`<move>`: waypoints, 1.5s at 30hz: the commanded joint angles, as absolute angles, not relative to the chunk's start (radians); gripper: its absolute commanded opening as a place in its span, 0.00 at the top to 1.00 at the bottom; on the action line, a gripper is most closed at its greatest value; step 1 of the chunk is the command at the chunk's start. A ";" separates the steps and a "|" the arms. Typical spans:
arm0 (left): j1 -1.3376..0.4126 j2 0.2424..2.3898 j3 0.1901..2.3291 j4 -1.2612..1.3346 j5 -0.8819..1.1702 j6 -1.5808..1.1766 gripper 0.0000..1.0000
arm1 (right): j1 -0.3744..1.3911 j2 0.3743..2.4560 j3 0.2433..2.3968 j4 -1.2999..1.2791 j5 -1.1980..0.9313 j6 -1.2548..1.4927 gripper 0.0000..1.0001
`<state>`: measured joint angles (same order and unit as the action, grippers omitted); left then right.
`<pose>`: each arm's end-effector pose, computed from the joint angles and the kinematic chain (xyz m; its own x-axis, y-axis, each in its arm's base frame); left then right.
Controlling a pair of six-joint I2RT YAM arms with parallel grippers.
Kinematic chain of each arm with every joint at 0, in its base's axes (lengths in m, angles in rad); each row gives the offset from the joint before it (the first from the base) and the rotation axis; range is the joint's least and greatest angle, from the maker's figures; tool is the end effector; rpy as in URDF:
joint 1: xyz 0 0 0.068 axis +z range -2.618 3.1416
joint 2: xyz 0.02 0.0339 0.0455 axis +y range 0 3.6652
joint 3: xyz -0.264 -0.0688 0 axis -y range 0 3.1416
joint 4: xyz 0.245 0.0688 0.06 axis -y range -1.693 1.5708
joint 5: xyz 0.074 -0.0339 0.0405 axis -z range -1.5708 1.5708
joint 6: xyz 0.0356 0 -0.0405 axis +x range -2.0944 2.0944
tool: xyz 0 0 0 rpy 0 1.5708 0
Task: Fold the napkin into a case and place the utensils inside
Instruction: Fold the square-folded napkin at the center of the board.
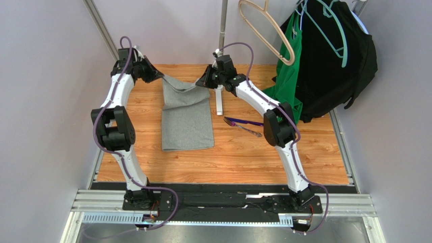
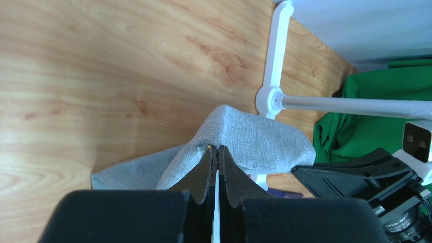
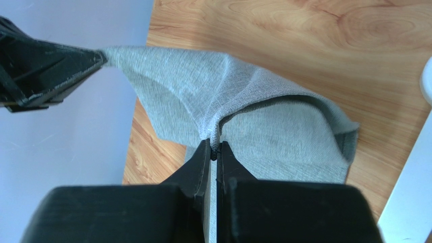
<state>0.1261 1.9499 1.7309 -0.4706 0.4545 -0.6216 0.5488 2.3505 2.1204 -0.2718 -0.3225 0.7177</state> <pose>0.4500 0.0413 0.2967 -0.6430 -0.6089 -0.4645 -0.1863 0.7127 -0.6763 0.4653 0.2977 0.2519 -0.7905 0.2478 -0.5601 -0.2814 0.6654 0.6914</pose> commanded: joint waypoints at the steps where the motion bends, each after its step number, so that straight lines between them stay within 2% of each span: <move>1: 0.146 1.997 1.880 -0.449 0.497 -0.529 1.00 | 0.537 2.379 2.213 -0.195 -0.376 0.724 1.00; 10: 0.179 2.108 2.098 -0.672 0.595 -0.326 1.00 | 0.537 2.306 2.088 -0.130 -0.423 0.782 1.00; 14: 0.181 2.106 2.089 -0.686 0.649 -0.298 1.00 | 0.543 2.292 2.042 -0.117 -0.451 0.807 1.00; 18: 0.181 2.089 2.080 -0.834 0.566 -0.343 1.00 | 0.548 2.255 1.964 -0.153 -0.469 0.805 1.00; 23: 0.169 1.909 1.759 -0.686 0.615 -0.385 1.00 | 0.554 2.188 1.852 -0.196 -0.518 0.804 1.00; 25: 0.169 1.844 1.747 -0.652 0.565 -0.359 1.00 | 0.554 2.149 1.810 -0.196 -0.506 0.790 1.00; 27: 0.172 1.838 1.790 -0.576 0.557 -0.306 1.00 | 0.554 2.144 1.818 -0.201 -0.503 0.790 1.00; 29: 0.170 1.858 1.843 -0.481 0.654 -0.284 1.00 | 0.555 2.154 1.847 -0.204 -0.511 0.795 1.00; 38: 0.175 2.154 2.273 -0.508 0.775 -0.232 1.00 | 0.555 2.222 1.933 -0.144 -0.488 0.816 1.00; 42: 0.179 2.212 2.283 -0.499 0.798 -0.277 1.00 | 0.557 2.266 1.997 -0.169 -0.497 0.816 1.00; 45: 0.183 2.169 2.172 -0.466 0.761 -0.304 1.00 | 0.558 2.273 1.996 -0.169 -0.515 0.821 1.00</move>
<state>0.1680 2.2070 2.2406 -0.5297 0.7689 -0.2863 0.5602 2.2398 1.9648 -0.1562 -0.4892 0.8127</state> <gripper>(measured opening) 0.026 0.025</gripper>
